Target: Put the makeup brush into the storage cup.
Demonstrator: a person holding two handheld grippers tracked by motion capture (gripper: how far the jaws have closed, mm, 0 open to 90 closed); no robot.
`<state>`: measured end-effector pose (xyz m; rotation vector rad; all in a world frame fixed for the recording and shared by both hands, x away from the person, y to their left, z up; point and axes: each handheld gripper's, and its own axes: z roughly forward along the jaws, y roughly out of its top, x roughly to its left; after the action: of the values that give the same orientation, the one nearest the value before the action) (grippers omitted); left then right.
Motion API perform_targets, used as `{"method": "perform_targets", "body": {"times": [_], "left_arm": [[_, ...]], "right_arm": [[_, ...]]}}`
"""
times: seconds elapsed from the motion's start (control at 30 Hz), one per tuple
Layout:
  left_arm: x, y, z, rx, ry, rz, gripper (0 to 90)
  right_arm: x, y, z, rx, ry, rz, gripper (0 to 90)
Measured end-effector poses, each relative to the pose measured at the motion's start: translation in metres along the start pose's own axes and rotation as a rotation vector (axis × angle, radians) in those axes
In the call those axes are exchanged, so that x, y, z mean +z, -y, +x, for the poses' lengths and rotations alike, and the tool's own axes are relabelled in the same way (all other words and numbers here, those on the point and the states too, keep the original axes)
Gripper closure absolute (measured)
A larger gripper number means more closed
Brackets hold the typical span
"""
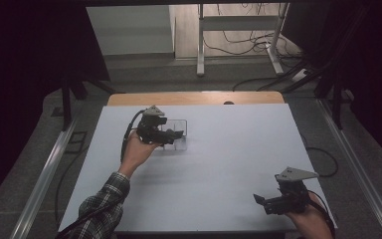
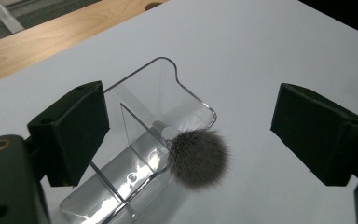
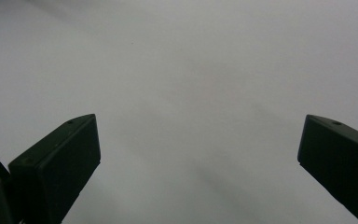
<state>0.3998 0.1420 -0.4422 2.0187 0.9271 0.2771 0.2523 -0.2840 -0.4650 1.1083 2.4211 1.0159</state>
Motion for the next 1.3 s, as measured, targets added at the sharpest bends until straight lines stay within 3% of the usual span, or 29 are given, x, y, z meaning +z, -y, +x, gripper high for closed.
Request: {"method": "perform_targets", "body": {"times": [0.43,0.8,1.3], "left_arm": [[-0.007,0.002,-0.003,0.020,0.004,-0.009,7.8],[-0.012,0.005,-0.011,0.060,0.001,-0.001,4.2],[-0.026,0.016,-0.017,0.067,0.008,-0.031,3.7]], "right_arm": [[-0.001,0.000,-0.001,0.004,-0.001,-0.005,0.0],[-0.001,0.000,-0.002,0.017,-0.011,-0.003,0.0],[-0.001,0.000,-0.002,0.021,-0.025,-0.013,0.0]]}}
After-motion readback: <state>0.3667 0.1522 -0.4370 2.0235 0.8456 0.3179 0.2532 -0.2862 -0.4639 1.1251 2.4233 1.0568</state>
